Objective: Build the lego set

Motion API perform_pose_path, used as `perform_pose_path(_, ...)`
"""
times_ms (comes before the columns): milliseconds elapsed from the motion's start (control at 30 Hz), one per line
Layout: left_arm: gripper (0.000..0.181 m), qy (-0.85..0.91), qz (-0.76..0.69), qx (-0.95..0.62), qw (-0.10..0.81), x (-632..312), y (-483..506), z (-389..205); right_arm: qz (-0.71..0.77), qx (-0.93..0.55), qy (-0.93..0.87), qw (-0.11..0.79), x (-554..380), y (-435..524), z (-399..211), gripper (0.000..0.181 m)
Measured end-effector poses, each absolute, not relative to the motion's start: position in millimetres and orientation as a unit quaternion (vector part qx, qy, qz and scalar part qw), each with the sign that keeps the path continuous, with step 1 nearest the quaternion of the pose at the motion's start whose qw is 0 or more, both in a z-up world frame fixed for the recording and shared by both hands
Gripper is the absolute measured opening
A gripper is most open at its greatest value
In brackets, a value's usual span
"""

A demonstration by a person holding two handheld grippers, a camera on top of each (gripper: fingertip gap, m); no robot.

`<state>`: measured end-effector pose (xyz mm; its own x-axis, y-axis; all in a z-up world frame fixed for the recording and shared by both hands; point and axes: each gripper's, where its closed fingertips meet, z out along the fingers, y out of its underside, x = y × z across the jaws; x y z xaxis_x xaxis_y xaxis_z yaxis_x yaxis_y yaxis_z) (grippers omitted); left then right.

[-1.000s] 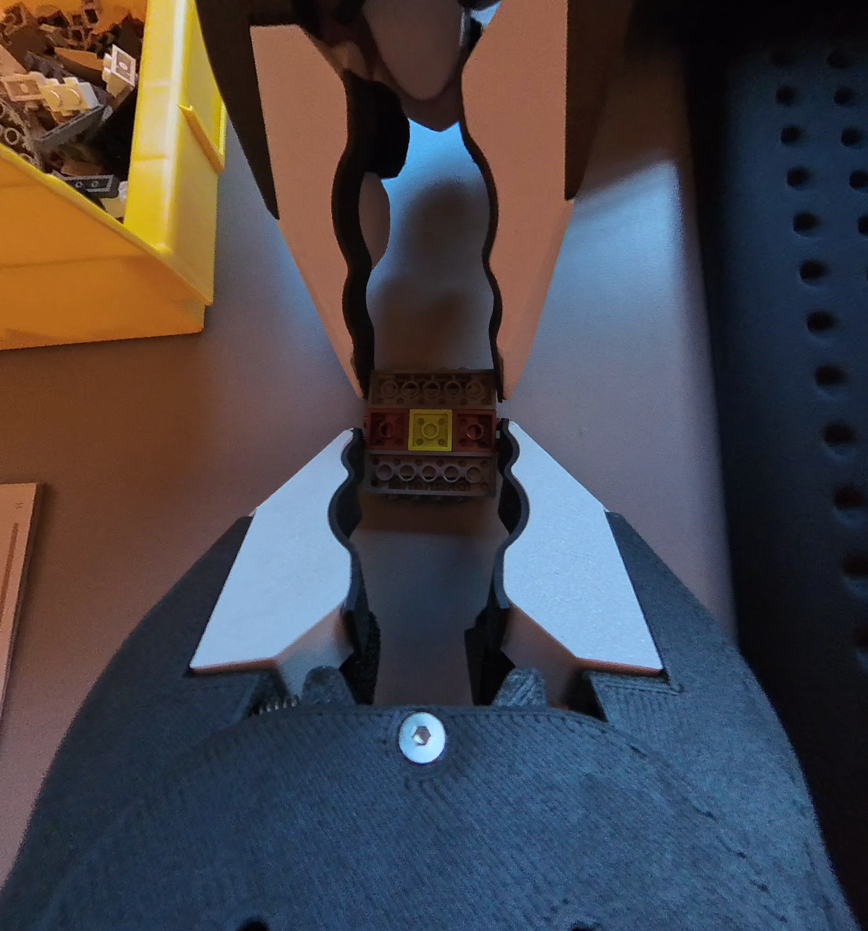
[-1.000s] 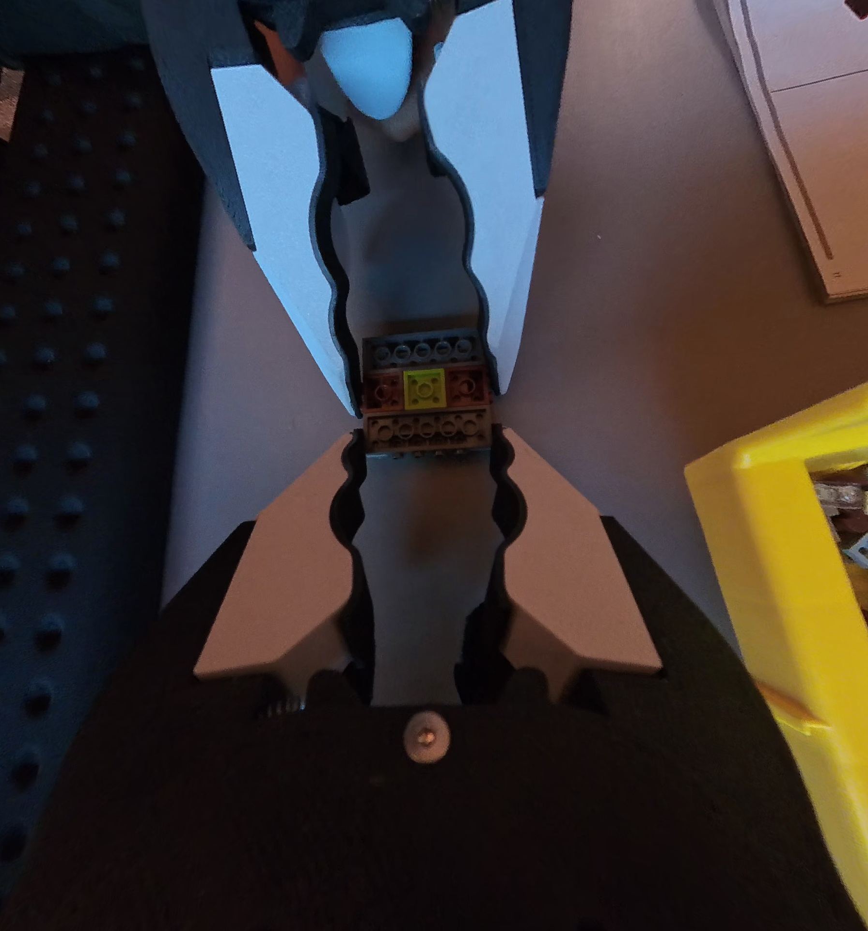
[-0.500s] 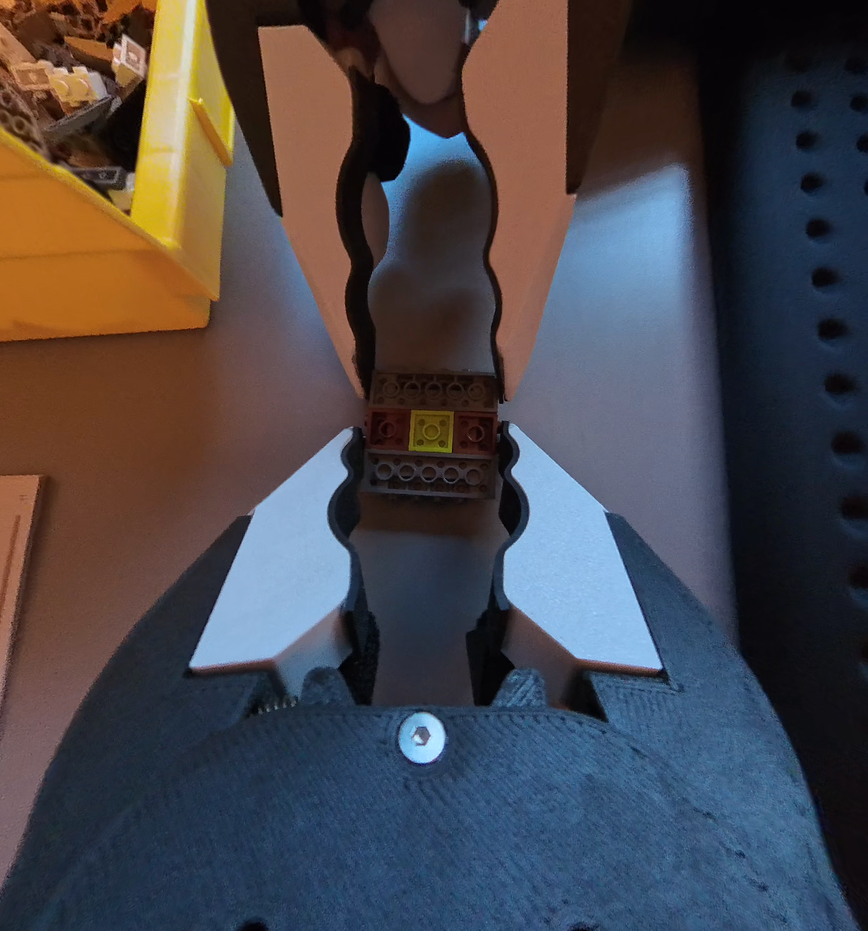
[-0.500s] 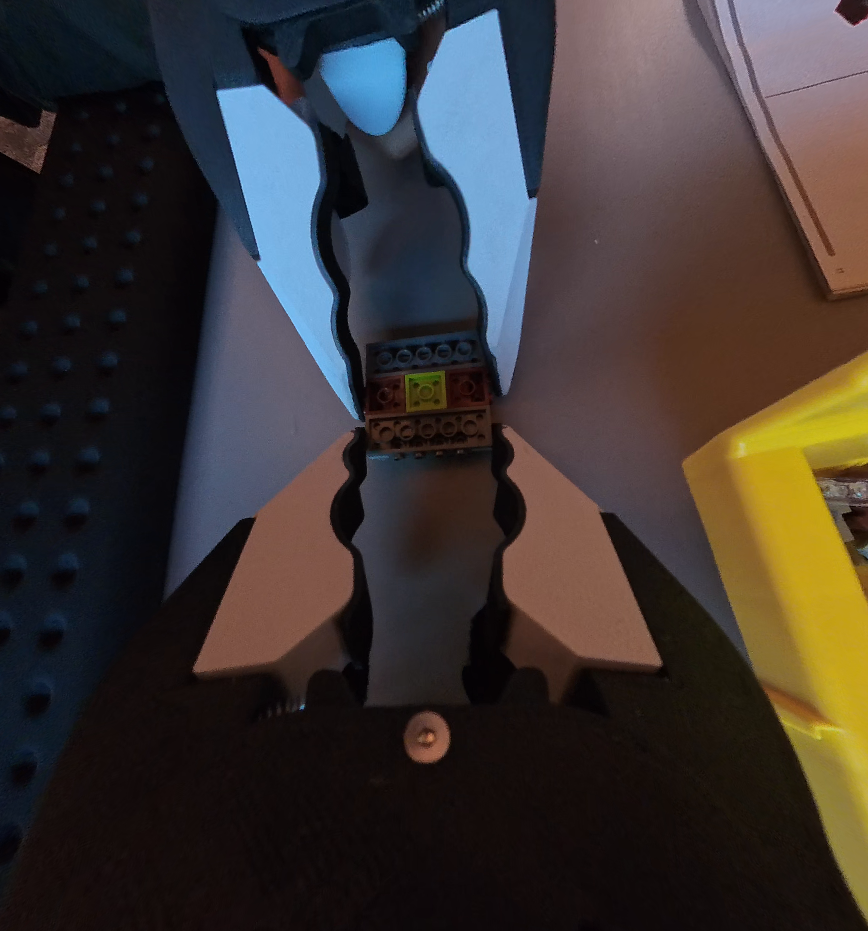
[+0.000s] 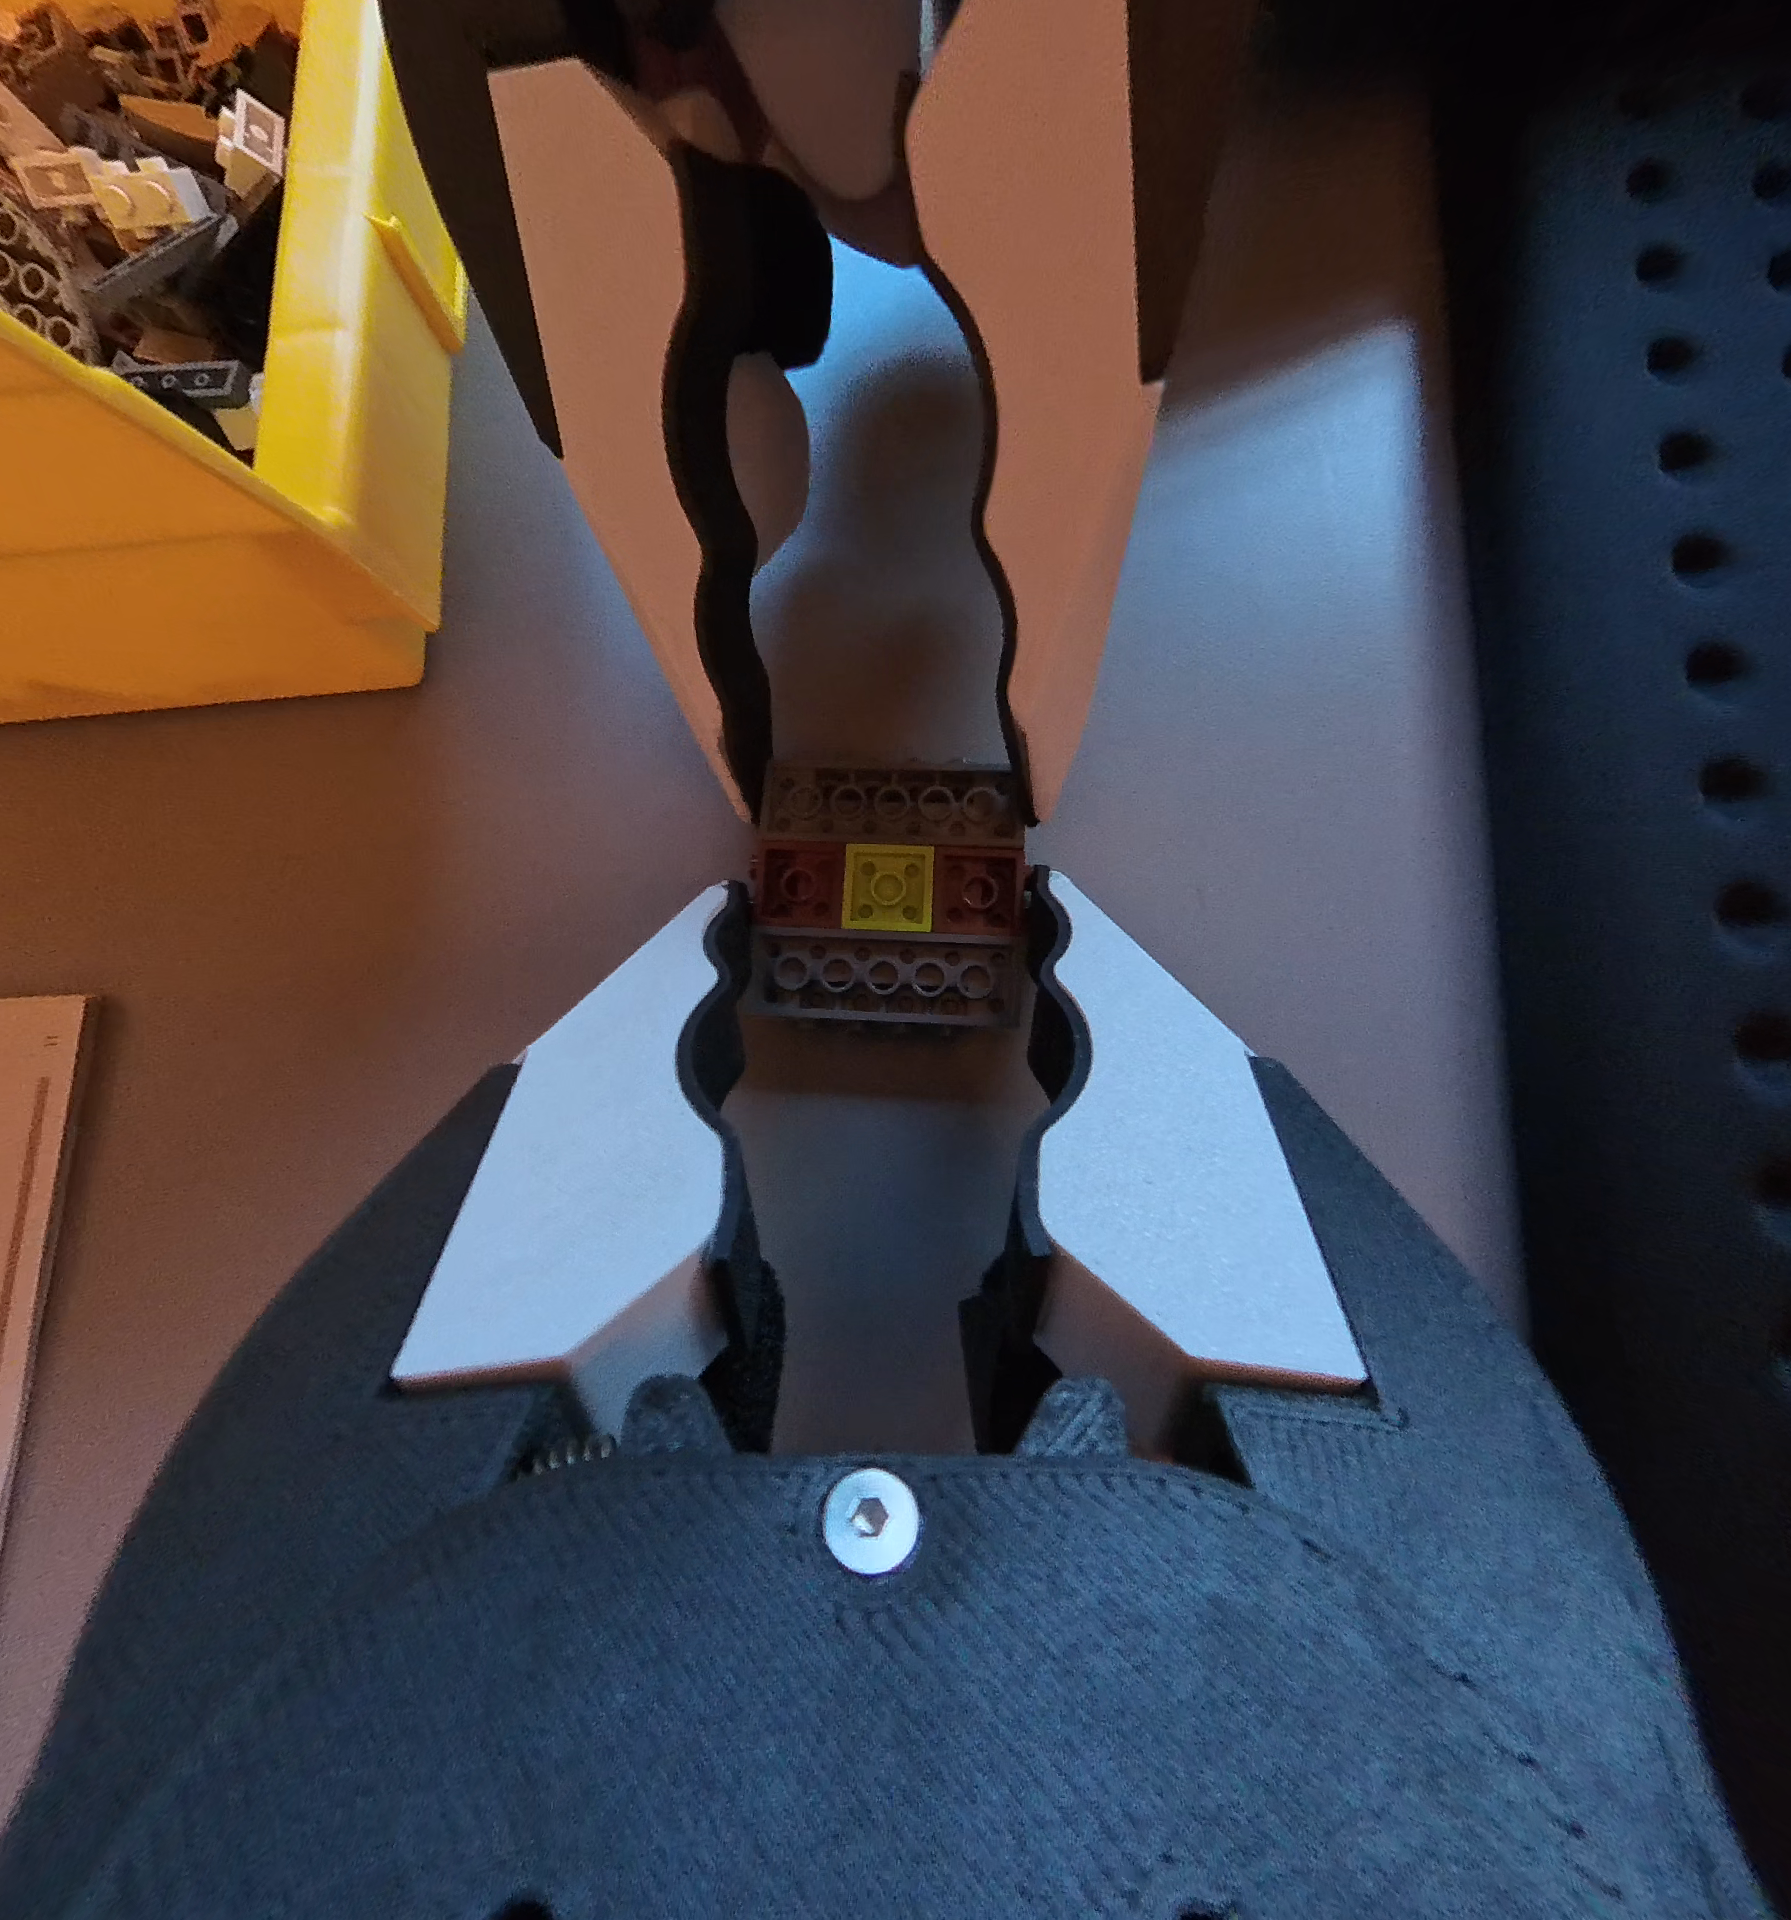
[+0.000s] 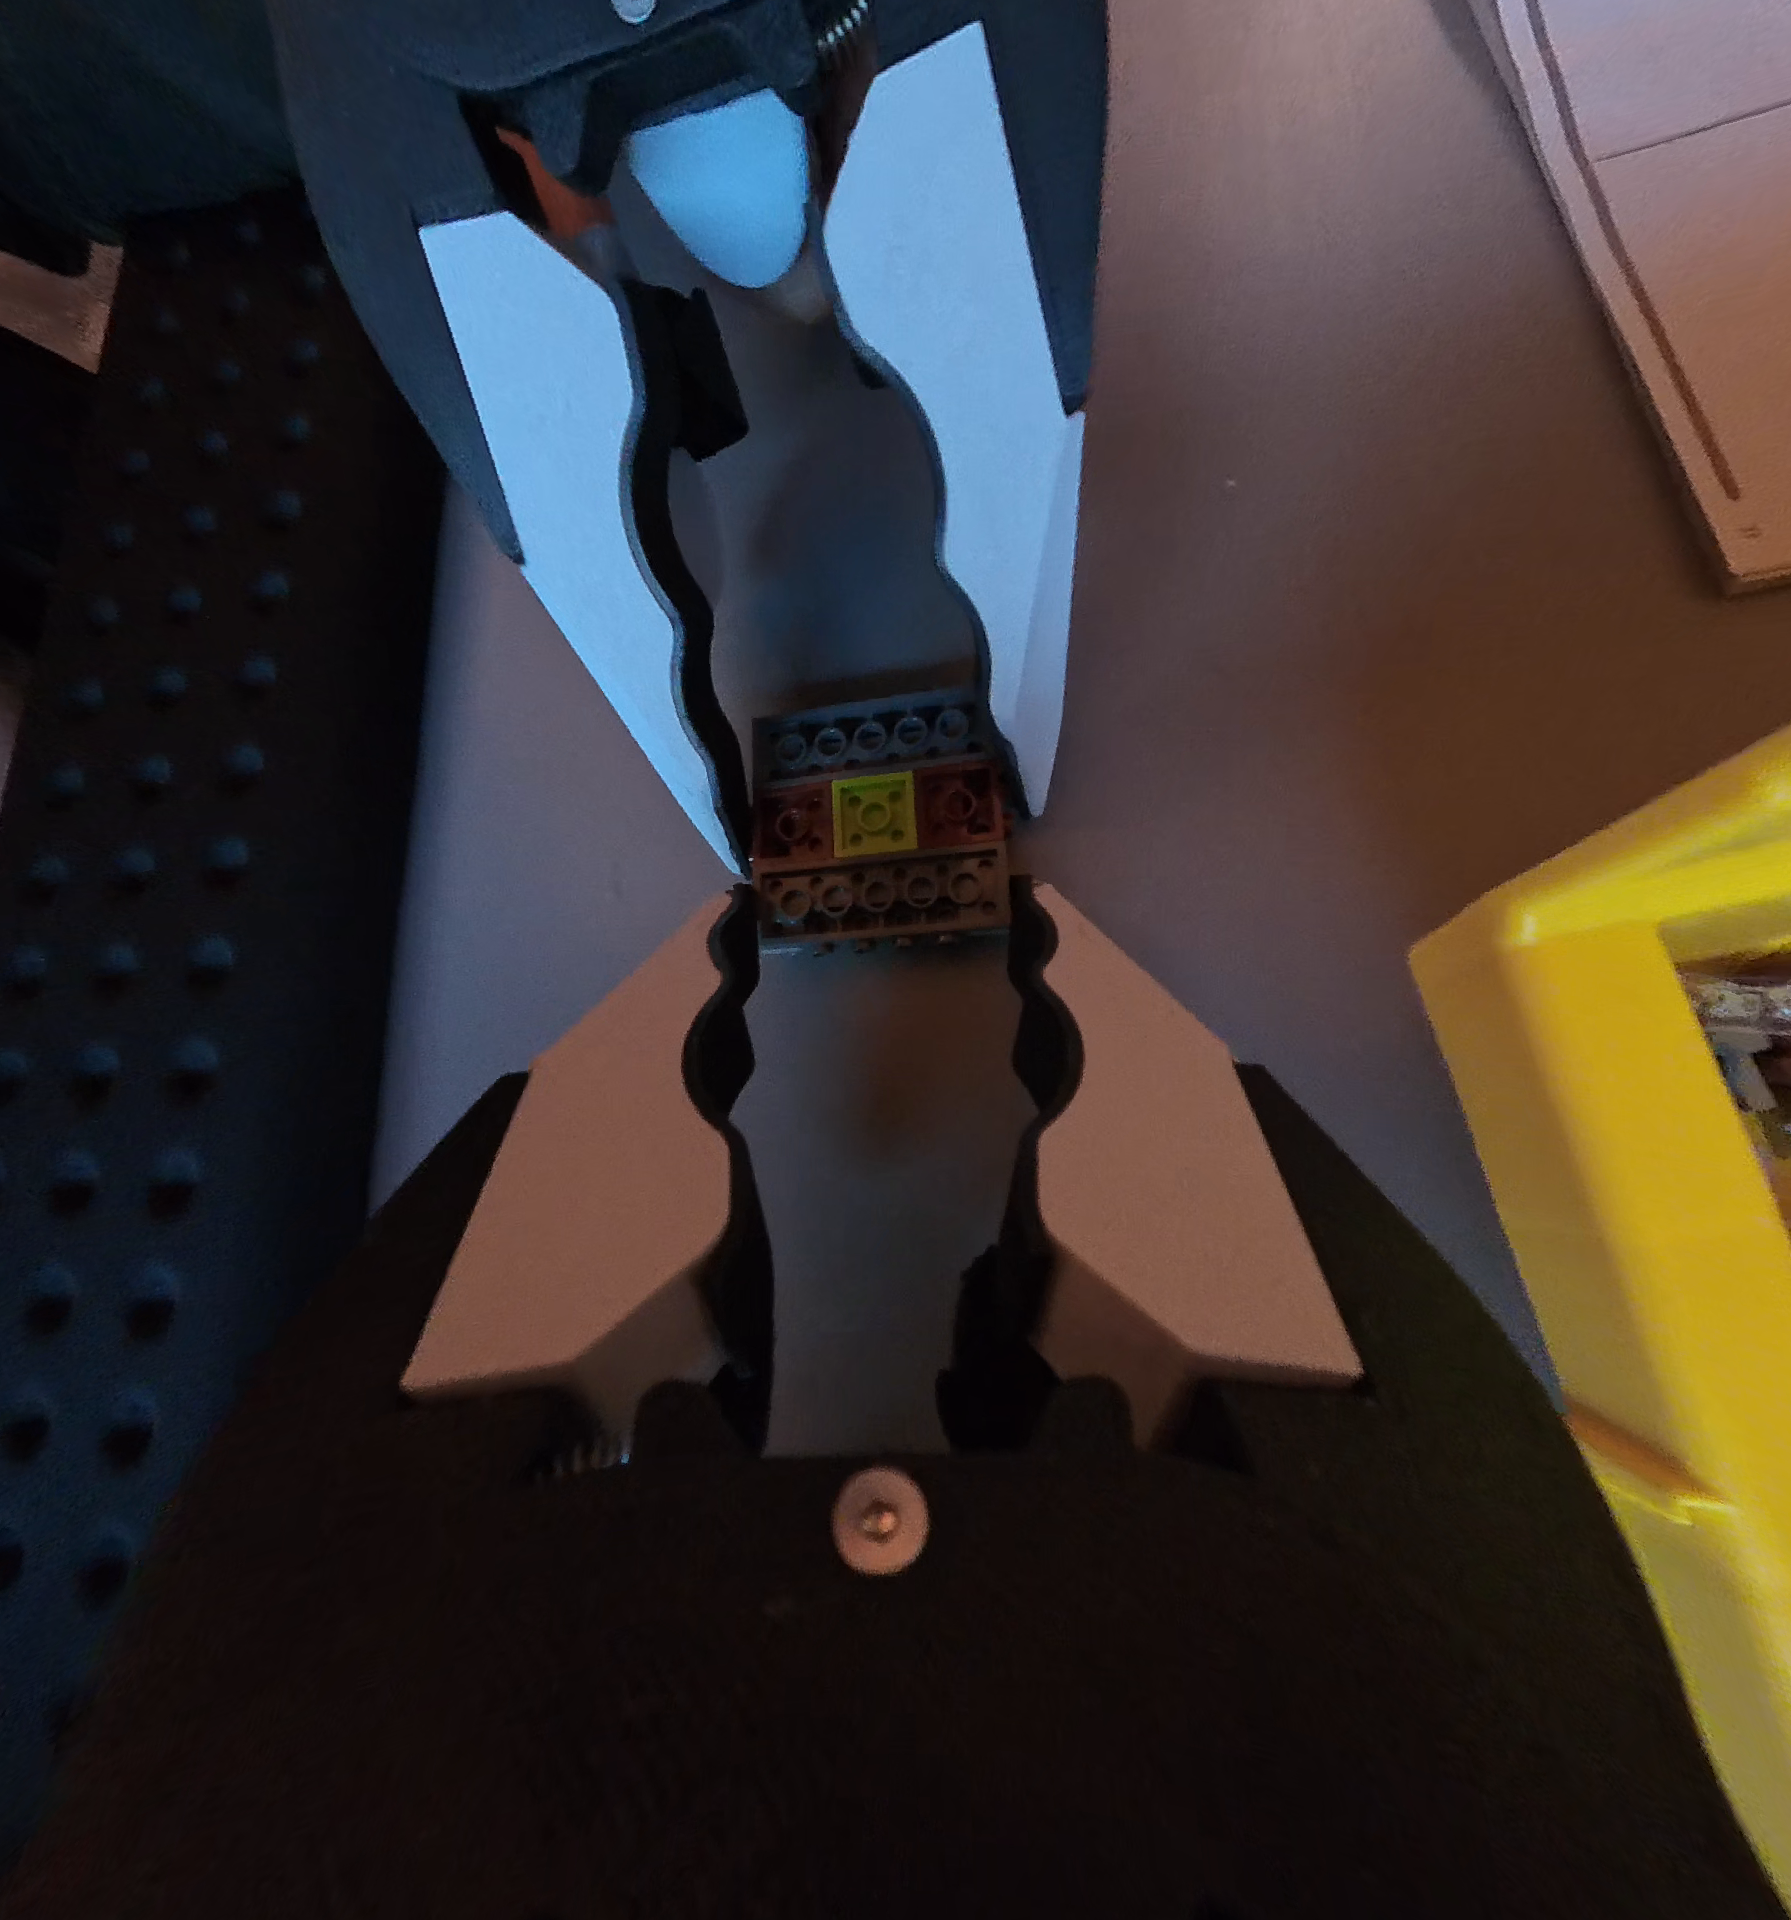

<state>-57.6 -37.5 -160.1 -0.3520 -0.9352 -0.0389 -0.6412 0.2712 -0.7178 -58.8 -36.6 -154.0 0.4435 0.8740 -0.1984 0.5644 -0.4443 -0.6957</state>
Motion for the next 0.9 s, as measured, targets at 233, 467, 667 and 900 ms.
perform_pose_path(233,0.053,0.778,-0.311,-0.495,0.230,-60,-46,-160,0.313,-0.800,-0.429,0.278,-56,-34,-156,0.016)
perform_pose_path(467,0.053,0.767,-0.320,-0.506,0.231,-57,-47,-160,0.317,-0.794,-0.435,0.281,-49,-39,-153,0.015)
perform_pose_path(667,0.055,0.755,-0.317,-0.525,0.233,-58,-39,-161,0.276,-0.785,-0.463,0.307,-55,-41,-149,0.062)
perform_pose_path(900,0.065,0.767,-0.300,-0.511,0.246,-59,-42,-159,0.176,-0.785,-0.507,0.308,-53,-34,-160,0.057)
